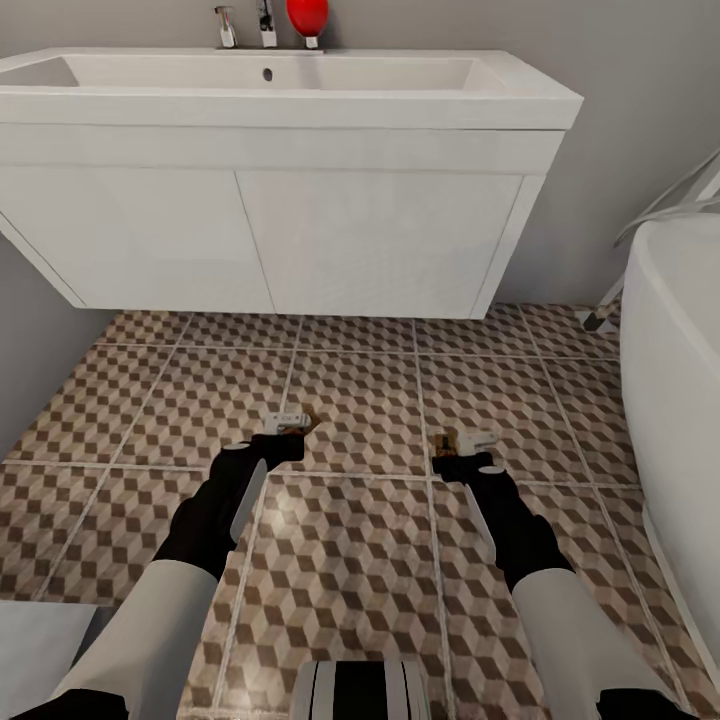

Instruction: Take the four mousetraps from the cabinet in the bathroom and place them on the bathroom floor. Make sure all four end up on the same floor surface, and ensure that at least two of them are either under or directly next to the same bathroom sink.

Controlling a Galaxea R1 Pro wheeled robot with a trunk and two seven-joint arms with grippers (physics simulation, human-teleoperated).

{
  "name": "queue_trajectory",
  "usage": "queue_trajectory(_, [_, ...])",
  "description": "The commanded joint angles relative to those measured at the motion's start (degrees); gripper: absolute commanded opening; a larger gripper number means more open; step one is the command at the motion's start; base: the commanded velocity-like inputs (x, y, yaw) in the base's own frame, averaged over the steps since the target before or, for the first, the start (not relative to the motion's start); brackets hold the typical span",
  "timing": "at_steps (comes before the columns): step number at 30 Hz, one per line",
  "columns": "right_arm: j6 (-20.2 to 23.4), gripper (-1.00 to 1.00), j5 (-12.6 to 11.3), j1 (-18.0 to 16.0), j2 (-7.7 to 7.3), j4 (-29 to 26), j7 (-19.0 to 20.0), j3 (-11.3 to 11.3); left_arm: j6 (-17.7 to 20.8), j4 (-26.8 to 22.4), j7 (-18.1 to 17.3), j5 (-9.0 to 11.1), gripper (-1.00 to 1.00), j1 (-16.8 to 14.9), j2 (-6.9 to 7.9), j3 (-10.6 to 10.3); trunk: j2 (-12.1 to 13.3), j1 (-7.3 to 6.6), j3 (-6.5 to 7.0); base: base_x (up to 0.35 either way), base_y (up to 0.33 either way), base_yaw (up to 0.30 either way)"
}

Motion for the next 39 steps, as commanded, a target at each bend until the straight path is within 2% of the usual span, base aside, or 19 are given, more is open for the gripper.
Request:
queue_trajectory(1, [0.3, -1.0, 0.22, -0.02, 0.06, -0.28, 0.16, -0.15, 0.3, -0.15, -0.13, 0.14, -1.0, -0.02, 0.0, 0.03, -0.03, 0.01, -0.27, 0.0, 0.0, 0.0])
queue_trajectory(10, [2.0, -1.0, 0.21, -0.02, 0.06, -3.17, 0.15, -0.12, 0.33, -0.6, -0.11, 0.14, -1.0, -0.02, 0.0, 0.03, -0.15, 0.24, -2.26, 0.0, 0.0, 0.0])
queue_trajectory(20, [2.4, -1.0, 0.21, -0.02, 0.06, -3.81, 0.22, -0.09, 0.33, -0.62, -0.13, 0.14, -1.0, -0.02, 0.0, 0.03, -0.29, 0.5, -4.48, 0.0, 0.0, 0.0])
queue_trajectory(27, [2.54, -1.0, 0.21, -0.02, 0.06, -5.63, 0.22, -0.09, 0.39, -2.28, -0.03, 0.14, -1.0, -0.02, 0.0, 0.03, -0.38, 0.68, -6.03, 0.0, 0.0, 0.0])
queue_trajectory(39, [6.67, -1.0, 0.21, -0.02, 0.06, -11.76, 0.18, -0.08, 0.53, -4.43, 0.1, 0.14, -1.0, -0.02, 0.0, -0.03, -0.54, 0.99, -8.69, 0.0, 0.0, 0.0])
